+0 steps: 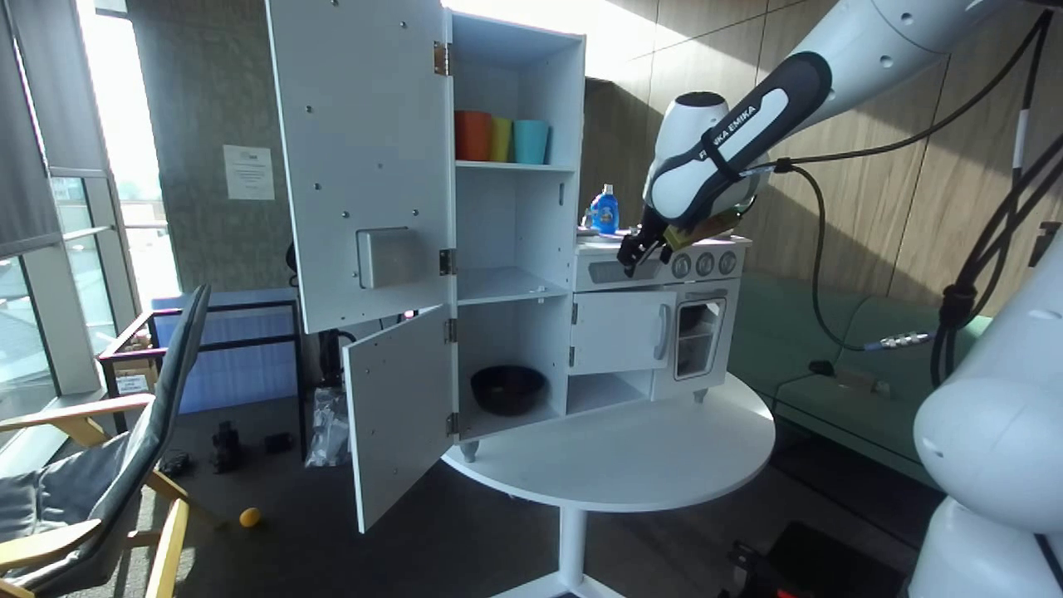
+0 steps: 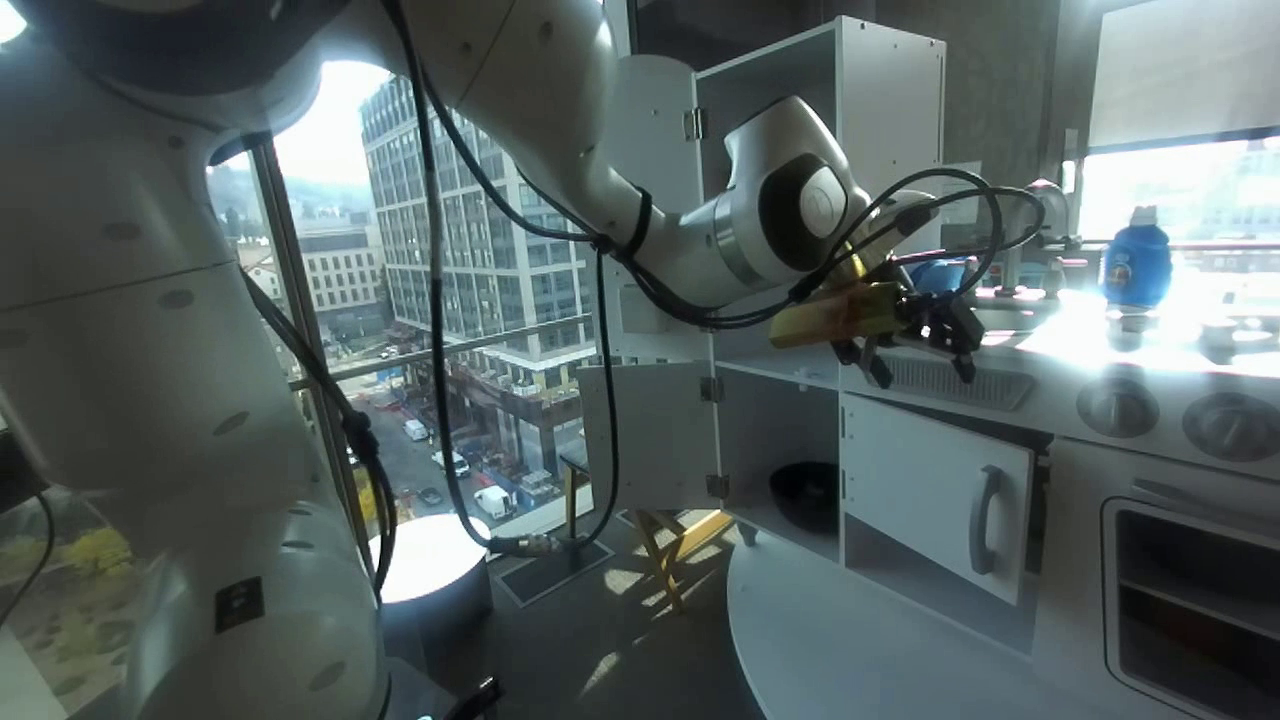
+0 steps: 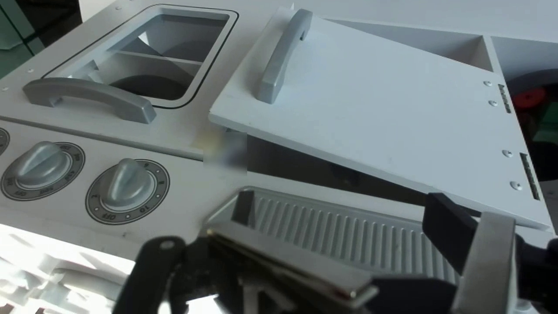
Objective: Open all the white object's doors
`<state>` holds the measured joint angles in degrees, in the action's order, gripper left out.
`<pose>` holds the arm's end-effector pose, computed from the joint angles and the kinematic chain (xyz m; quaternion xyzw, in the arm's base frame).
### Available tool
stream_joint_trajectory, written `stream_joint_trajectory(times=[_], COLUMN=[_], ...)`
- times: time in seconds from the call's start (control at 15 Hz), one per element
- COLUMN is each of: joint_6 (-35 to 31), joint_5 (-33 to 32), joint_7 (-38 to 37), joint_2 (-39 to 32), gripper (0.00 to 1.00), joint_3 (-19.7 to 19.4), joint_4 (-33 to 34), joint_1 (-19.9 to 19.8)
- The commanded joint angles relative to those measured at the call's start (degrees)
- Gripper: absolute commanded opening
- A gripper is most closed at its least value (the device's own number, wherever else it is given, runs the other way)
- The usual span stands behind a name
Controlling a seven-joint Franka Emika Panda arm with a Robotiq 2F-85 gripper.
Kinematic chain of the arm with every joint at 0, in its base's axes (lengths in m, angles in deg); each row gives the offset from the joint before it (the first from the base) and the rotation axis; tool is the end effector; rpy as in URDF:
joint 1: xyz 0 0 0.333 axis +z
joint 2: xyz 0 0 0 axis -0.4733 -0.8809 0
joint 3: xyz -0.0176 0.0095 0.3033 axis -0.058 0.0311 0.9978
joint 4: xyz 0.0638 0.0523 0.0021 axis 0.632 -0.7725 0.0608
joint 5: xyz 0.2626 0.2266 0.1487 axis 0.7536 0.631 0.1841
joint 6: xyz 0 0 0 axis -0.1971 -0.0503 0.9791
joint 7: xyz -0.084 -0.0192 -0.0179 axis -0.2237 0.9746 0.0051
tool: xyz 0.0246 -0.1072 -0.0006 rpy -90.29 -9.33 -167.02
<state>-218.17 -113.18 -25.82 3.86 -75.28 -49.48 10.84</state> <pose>0.4827 -0.2131 0.4666 0.9493 -0.0888 0.2432 0.1781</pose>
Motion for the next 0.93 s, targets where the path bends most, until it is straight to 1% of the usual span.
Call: stream_joint_trajectory(times=[0.0, 0.33, 0.4, 0.53, 0.73, 0.87], joint_6=[-2.84, -7.20, -7.56, -8.94, -8.66, -7.49], joint_5=[-0.57, 0.57, 0.21, 0.06, -0.68, 0.33], joint_7=[-1.31, -2.26, -3.09, -4.42, -6.49, -6.00], joint_2=[-4.86, -9.50, -10.33, -11.81, -13.17, -12.79], gripper=[1.00, 1.00, 1.00, 1.00, 1.00, 1.00], joint_3=[-1.36, -4.10, -3.46, -4.00, -4.29, -3.98], joint_4=[3.86, 5.65, 5.96, 6.56, 7.45, 6.82], joint_1=[0.53, 0.57, -0.57, -0.81, -0.90, -0.80])
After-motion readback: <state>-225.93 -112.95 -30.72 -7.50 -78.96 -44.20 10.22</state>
